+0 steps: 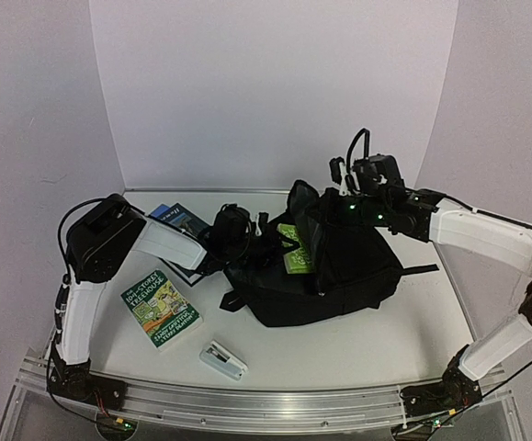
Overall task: Pack the student bag
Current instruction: Place the book in the student bag.
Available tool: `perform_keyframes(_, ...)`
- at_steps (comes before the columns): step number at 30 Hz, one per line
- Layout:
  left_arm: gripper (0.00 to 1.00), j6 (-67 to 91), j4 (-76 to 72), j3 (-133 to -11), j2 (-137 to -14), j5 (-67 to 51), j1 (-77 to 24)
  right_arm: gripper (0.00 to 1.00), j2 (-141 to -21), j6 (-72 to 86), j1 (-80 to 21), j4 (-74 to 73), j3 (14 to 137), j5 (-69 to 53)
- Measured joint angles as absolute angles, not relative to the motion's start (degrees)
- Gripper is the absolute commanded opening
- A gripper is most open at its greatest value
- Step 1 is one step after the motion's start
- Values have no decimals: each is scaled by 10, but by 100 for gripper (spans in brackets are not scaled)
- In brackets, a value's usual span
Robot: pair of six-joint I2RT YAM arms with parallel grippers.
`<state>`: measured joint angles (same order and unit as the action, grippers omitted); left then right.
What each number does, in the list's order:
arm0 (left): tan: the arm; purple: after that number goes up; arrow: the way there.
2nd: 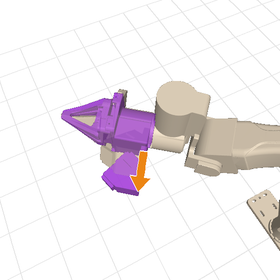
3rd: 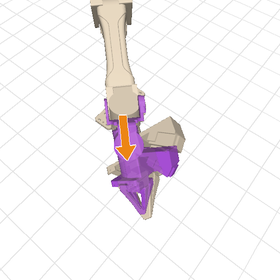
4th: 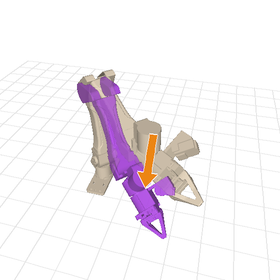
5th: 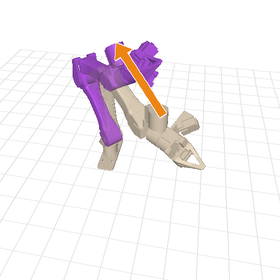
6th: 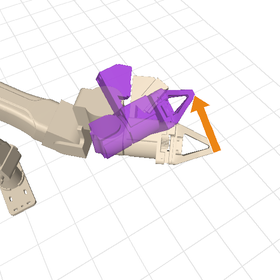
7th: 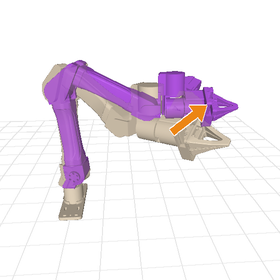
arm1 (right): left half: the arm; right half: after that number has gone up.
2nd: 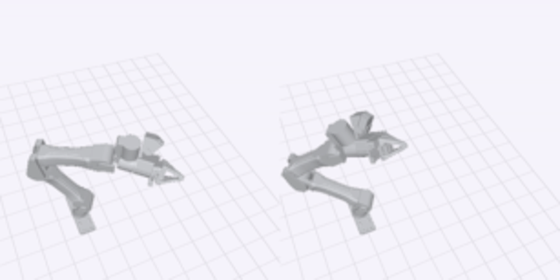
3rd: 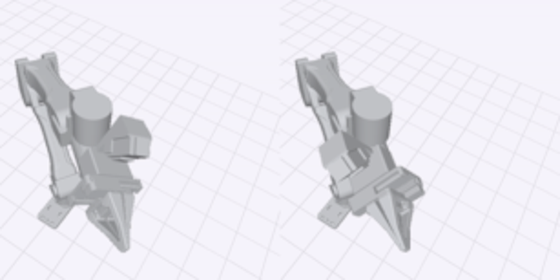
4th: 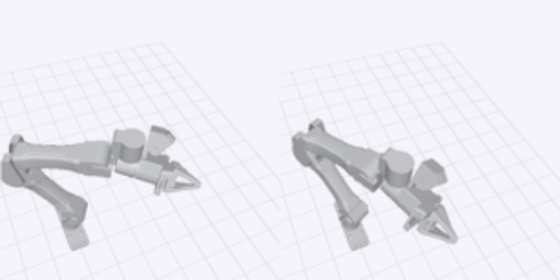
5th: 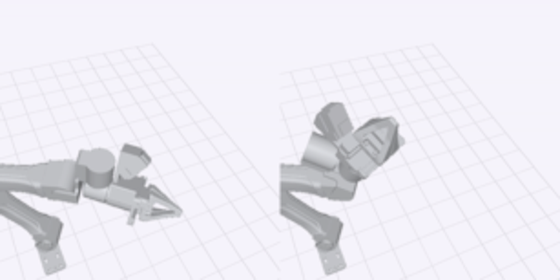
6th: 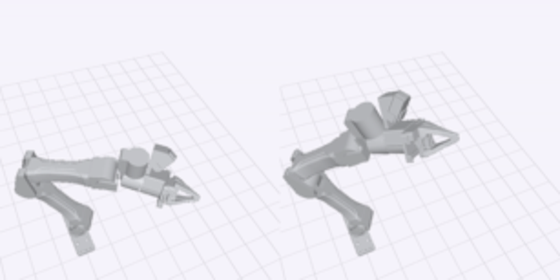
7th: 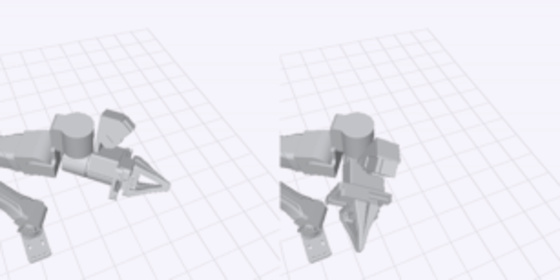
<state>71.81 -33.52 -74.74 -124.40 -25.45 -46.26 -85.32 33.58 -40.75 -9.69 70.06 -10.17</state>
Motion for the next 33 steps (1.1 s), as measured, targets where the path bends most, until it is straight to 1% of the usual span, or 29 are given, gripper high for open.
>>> perform_keyframes(5,0,703,-329,-788,-1281,-248,-474,0,-853,341,-411,-86,690,-97)
perform_keyframes(7,3,694,-328,-795,-1288,-243,-475,0,-851,342,-412,-82,682,-93)
perform_keyframes(8,6,690,-328,-795,-1290,-242,-475,0,-850,342,-412,-81,679,-90)
perform_keyframes(9,13,688,-326,-797,-1293,-243,-475,0,-848,342,-412,-79,674,-86)
perform_keyframes(10,18,688,-323,-803,-1296,-244,-475,0,-847,342,-412,-77,671,-83)
perform_keyframes(11,31,688,-321,-807,-1300,-245,-475,0,-845,343,-412,-75,668,-79)
perform_keyframes(12,35,688,-315,-818,-1306,-247,-475,0,-841,344,-412,-73,663,-74)
perform_keyframes(13,42,683,-311,-823,-1308,-248,-475,0,-839,344,-412,-73,662,-71)
perform_keyframes(14,46,683,-299,-832,-1309,-251,-475,0,-835,344,-412,-73,658,-67)
perform_keyframes(17,55,660,-269,-842,-1308,-249,-475,0,-826,345,-412,-71,649,-51)
perform_keyframes(21,69,627,-189,-827,-1283,-222,-475,0,-810,347,-412,-75,634,-18)
perform_keyframes(26,78,593,-109,-792,-1224,-190,-474,0,-799,348,-412,-74,619,15)
perform_keyframes(32,82,533,-53,-755,-1103,-177,-472,0,-812,352,-388,-68,593,9)
perform_keyframes(33,85,526,-45,-752,-1086,-177,-472,0,-818,355,-380,-66,589,4)
